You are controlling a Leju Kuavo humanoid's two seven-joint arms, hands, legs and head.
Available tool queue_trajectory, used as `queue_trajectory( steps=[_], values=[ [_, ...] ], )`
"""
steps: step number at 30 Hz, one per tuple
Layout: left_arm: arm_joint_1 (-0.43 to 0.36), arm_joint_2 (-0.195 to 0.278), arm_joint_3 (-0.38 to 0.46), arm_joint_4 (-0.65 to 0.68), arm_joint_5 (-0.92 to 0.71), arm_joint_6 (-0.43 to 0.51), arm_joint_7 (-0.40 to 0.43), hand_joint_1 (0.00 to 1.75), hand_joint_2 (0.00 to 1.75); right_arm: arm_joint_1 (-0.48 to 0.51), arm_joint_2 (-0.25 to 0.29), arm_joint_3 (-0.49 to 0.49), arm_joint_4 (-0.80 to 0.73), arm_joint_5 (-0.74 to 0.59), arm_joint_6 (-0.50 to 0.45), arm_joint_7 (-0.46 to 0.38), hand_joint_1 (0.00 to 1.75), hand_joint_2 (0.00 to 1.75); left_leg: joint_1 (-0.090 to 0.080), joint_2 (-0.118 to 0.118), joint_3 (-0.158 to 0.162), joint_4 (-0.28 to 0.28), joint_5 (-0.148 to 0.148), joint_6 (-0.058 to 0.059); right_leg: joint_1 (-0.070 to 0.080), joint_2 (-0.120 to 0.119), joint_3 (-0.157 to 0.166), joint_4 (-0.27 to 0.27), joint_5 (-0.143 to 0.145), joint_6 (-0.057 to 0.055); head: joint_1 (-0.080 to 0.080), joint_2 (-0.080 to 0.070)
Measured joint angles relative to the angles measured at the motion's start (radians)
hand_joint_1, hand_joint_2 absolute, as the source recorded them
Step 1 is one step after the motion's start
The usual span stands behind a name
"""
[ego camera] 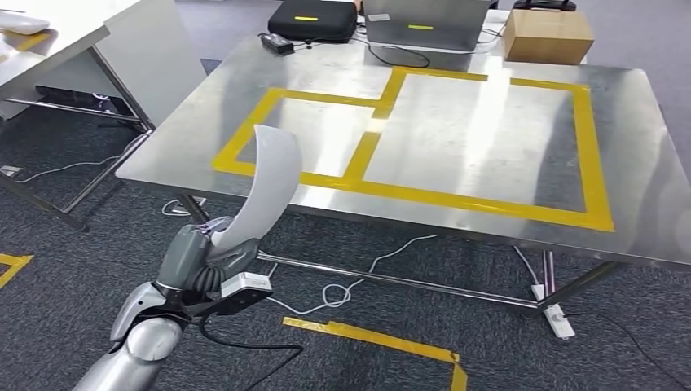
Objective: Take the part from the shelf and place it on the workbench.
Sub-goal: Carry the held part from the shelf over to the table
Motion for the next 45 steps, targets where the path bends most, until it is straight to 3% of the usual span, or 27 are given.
queue_trajectory(
  steps=[3,6,7,8,9,11,13,16,18,19,21,23,24,25,27,28,33,35,37,38,39,40,42,43,45],
  values=[
    [-0.002,0.000,-0.001,0.000,-0.001,0.000,0.000,1.75,1.75,0.001,-0.001,-0.001,0.000,0.001,0.000,-0.002,0.00,0.00,0.004,-0.001,-0.015,0.038,-0.030,-0.014,-0.003,0.002,0.002,-0.002,0.002,-0.018,-0.002,0.000],
    [-0.004,0.000,-0.001,0.003,-0.001,0.000,0.001,1.75,1.75,-0.001,-0.001,0.000,0.000,0.002,0.001,-0.003,0.00,0.00,0.007,-0.002,-0.100,0.221,-0.119,-0.024,-0.003,0.003,0.003,-0.002,0.000,-0.029,-0.006,0.000],
    [-0.004,0.000,-0.001,0.005,-0.001,0.000,0.002,1.75,1.75,0.000,-0.001,0.000,0.001,0.002,0.001,-0.003,0.00,0.00,0.007,-0.002,-0.127,0.272,-0.133,-0.024,-0.002,0.004,0.004,-0.002,0.000,-0.030,-0.005,0.000],
    [-0.003,0.000,-0.002,0.007,-0.001,0.000,0.002,1.75,1.75,0.000,-0.001,0.000,0.001,0.002,0.001,-0.003,0.00,0.00,0.007,-0.002,-0.139,0.292,-0.128,-0.023,-0.001,0.005,0.005,-0.002,-0.001,-0.031,-0.006,0.000],
    [-0.003,0.000,-0.002,0.008,-0.001,0.000,0.003,1.75,1.75,0.000,-0.001,0.000,0.001,0.003,0.001,-0.003,0.00,0.00,0.006,-0.002,-0.134,0.274,-0.103,-0.019,0.001,0.007,0.007,-0.002,-0.002,-0.032,-0.006,0.000],
    [-0.004,0.000,-0.002,0.009,-0.001,0.000,0.005,1.75,1.75,-0.001,-0.001,0.000,0.001,0.004,0.000,-0.005,0.00,0.00,0.004,-0.004,-0.079,0.149,-0.025,-0.005,0.003,0.012,0.013,-0.002,-0.005,-0.031,-0.005,0.000],
    [-0.006,0.000,-0.002,0.009,-0.001,0.000,0.008,1.75,1.75,-0.002,0.000,0.000,0.002,0.006,-0.002,-0.006,0.00,0.00,-0.001,-0.008,-0.032,0.041,0.014,0.009,0.006,0.015,0.012,-0.001,-0.007,-0.027,-0.006,0.000],
    [-0.009,0.000,-0.001,0.009,-0.002,0.001,0.010,1.75,1.75,-0.002,0.000,0.000,0.004,0.009,-0.003,-0.007,0.00,0.00,-0.002,-0.009,-0.022,0.007,0.009,0.017,0.007,0.014,0.005,-0.003,-0.007,-0.012,-0.006,0.000],
    [-0.010,-0.001,0.000,0.009,-0.002,0.002,0.010,1.75,1.75,-0.003,0.000,0.000,0.004,0.009,-0.003,-0.007,0.00,0.00,0.003,-0.008,-0.016,-0.006,0.013,0.022,0.007,0.011,-0.006,0.018,-0.024,-0.001,-0.004,0.000],
    [-0.011,-0.001,0.000,0.009,-0.002,0.003,0.010,1.75,1.75,-0.004,0.000,0.000,0.004,0.009,-0.003,-0.008,0.00,0.00,0.005,-0.007,-0.012,-0.011,0.015,0.025,0.006,0.010,-0.026,0.057,-0.047,0.003,-0.003,0.000],
    [-0.012,-0.002,0.000,0.010,-0.002,0.003,0.010,1.75,1.75,-0.003,0.000,0.000,0.004,0.009,-0.004,-0.008,0.00,0.00,0.005,-0.006,-0.011,-0.012,0.014,0.029,0.004,0.009,-0.093,0.189,-0.106,0.010,-0.002,0.000],
    [-0.011,-0.002,0.000,0.012,-0.002,0.003,0.010,1.75,1.75,-0.001,0.000,0.000,0.004,0.010,-0.006,-0.008,0.00,0.00,0.004,-0.006,-0.009,-0.011,0.011,0.031,0.002,0.009,-0.147,0.284,-0.127,0.016,-0.003,0.000],
    [-0.011,-0.002,0.000,0.014,-0.002,0.003,0.010,1.75,1.75,0.000,0.000,0.000,0.004,0.010,-0.007,-0.009,0.00,0.00,0.004,-0.006,-0.007,-0.011,0.009,0.030,0.001,0.009,-0.147,0.274,-0.106,0.018,-0.002,0.000],
    [-0.011,-0.002,0.000,0.015,-0.002,0.003,0.010,1.75,1.75,0.000,0.000,0.000,0.004,0.010,-0.008,-0.009,0.00,0.00,0.005,-0.006,-0.003,-0.010,0.006,0.027,-0.001,0.008,-0.125,0.221,-0.068,0.019,-0.003,0.000],
    [-0.012,-0.002,0.001,0.015,-0.002,0.003,0.011,1.75,1.75,-0.002,0.000,0.000,0.004,0.010,-0.008,-0.009,0.00,0.00,0.003,-0.006,0.004,-0.005,-0.003,0.019,-0.003,0.002,-0.056,0.078,-0.002,0.019,-0.002,0.000],
    [-0.012,-0.002,0.001,0.015,-0.002,0.003,0.011,1.75,1.75,-0.003,0.000,0.000,0.005,0.010,-0.009,-0.010,0.00,0.00,0.001,-0.006,0.005,-0.002,-0.006,0.013,-0.003,0.000,-0.031,0.031,0.011,0.015,-0.003,0.000],
    [-0.015,-0.002,-0.001,0.015,-0.002,0.003,0.011,1.75,1.75,0.000,0.000,0.000,0.005,0.010,-0.010,-0.011,0.00,0.00,0.001,-0.007,0.000,0.023,-0.028,-0.008,-0.003,0.003,-0.009,0.005,0.003,-0.015,-0.008,0.000],
    [-0.017,-0.002,-0.001,0.016,-0.002,0.003,0.012,1.75,1.75,-0.002,0.000,-0.001,0.005,0.011,-0.011,-0.011,0.00,0.00,0.004,-0.007,-0.042,0.115,-0.077,-0.018,-0.004,0.003,-0.002,0.003,0.000,-0.026,-0.012,0.000],
    [-0.017,-0.001,-0.001,0.018,-0.002,0.003,0.014,1.75,1.75,-0.003,0.000,0.000,0.005,0.012,-0.009,-0.011,0.00,0.00,0.005,-0.008,-0.116,0.253,-0.127,-0.023,-0.003,0.004,0.001,0.003,-0.004,-0.032,-0.014,0.000],
    [-0.016,-0.001,-0.001,0.019,-0.002,0.002,0.015,1.75,1.75,-0.003,0.000,0.000,0.005,0.012,-0.009,-0.011,0.00,0.00,0.006,-0.008,-0.142,0.294,-0.131,-0.023,-0.002,0.004,0.003,0.003,-0.006,-0.033,-0.014,0.000],
    [-0.016,-0.001,-0.001,0.021,-0.002,0.002,0.016,1.75,1.75,-0.003,0.000,0.000,0.005,0.012,-0.008,-0.011,0.00,0.00,0.005,-0.008,-0.150,0.297,-0.114,-0.021,-0.002,0.006,0.006,0.003,-0.008,-0.033,-0.014,0.000],
    [-0.016,-0.001,-0.001,0.022,-0.002,0.001,0.017,1.75,1.75,-0.002,0.000,0.000,0.005,0.012,-0.009,-0.011,0.00,0.00,0.005,-0.008,-0.137,0.259,-0.078,-0.017,-0.001,0.007,0.011,0.003,-0.010,-0.033,-0.014,0.000],
    [-0.017,-0.001,-0.001,0.023,-0.003,-0.001,0.018,1.75,1.75,-0.003,0.000,0.000,0.005,0.012,-0.008,-0.012,0.00,0.00,0.002,-0.008,-0.081,0.128,0.000,-0.004,0.002,0.011,0.020,0.003,-0.016,-0.030,-0.013,0.000],
    [-0.019,-0.001,-0.001,0.023,-0.004,-0.002,0.019,1.75,1.75,-0.004,0.000,0.000,0.005,0.013,-0.008,-0.012,0.00,0.00,0.000,-0.008,-0.056,0.071,0.019,0.002,0.003,0.012,0.022,0.004,-0.019,-0.026,-0.013,0.000],
    [-0.023,-0.001,-0.001,0.024,-0.005,-0.005,0.023,1.75,1.75,-0.004,0.000,0.000,0.006,0.013,-0.006,-0.013,0.00,0.00,-0.004,-0.009,-0.038,0.028,0.016,0.009,0.005,0.011,0.020,0.003,-0.022,-0.018,-0.013,0.000]
  ],
)
